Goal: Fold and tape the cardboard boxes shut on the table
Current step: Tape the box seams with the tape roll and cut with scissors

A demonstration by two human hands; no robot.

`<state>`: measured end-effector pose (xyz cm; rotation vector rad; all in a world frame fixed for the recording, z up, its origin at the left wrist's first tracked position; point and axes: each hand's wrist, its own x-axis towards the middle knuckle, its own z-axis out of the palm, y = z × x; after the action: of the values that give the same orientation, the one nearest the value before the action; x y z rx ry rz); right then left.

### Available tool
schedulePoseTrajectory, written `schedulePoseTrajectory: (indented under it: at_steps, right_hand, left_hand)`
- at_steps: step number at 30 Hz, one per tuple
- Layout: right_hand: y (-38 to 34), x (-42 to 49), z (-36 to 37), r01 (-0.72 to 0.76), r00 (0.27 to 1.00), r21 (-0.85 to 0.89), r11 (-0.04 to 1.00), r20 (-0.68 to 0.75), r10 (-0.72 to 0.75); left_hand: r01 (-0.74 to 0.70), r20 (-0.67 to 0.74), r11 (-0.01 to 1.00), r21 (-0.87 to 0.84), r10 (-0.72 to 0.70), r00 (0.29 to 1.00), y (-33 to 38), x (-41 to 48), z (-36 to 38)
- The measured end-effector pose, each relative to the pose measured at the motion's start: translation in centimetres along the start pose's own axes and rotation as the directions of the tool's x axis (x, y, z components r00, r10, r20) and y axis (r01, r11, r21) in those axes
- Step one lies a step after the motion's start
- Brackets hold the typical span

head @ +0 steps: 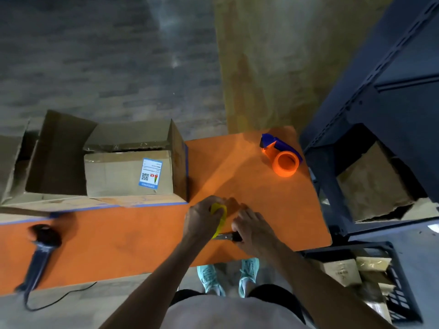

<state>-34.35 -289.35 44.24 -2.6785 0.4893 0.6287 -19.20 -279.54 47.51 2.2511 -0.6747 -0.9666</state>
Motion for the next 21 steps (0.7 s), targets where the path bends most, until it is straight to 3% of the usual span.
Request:
schedulePoseTrajectory:
  at_steps: [2, 4, 9, 16, 21]
  right_hand:
    - [0.5, 0.3, -0.8, -0.052, 0.999, 0.007, 0.999, 0.009, 0.052]
    - [1.3, 0.1, -1.5, -0.117, 0.993, 0.061, 0.991, -0.028, 0.119]
    - [3.5, -0.9, -3.8, -0.289, 0.919, 0.374, 0.881, -0.150, 0.365]
    - [1.7, -1.2, -5.0, -0.050, 0.932, 0.436, 0.898, -0.303, 0.199]
    - [0.4, -1.5, -5.3, -0.015, 0.918, 0.452, 0.892, -0.347, 0.191]
  left_hand:
    - [-0.031, -0.086, 0.999, 0.045, 0.034, 0.996, -0.2, -0.2, -0.5]
    - [-0.003, -0.058, 1.000, 0.019, 0.004, 0.998, -0.2, -0.2, -0.9]
    - [0.056, -0.037, 0.990, -0.127, -0.061, 0.997, -1.0, 0.8, -1.6]
    - [0.071, -0.071, 0.963, -0.260, -0.092, 0.993, -0.8, 0.8, -2.0]
    - [0.065, -0.135, 0.939, -0.339, -0.117, 0.984, -0.4, 0.1, -2.3]
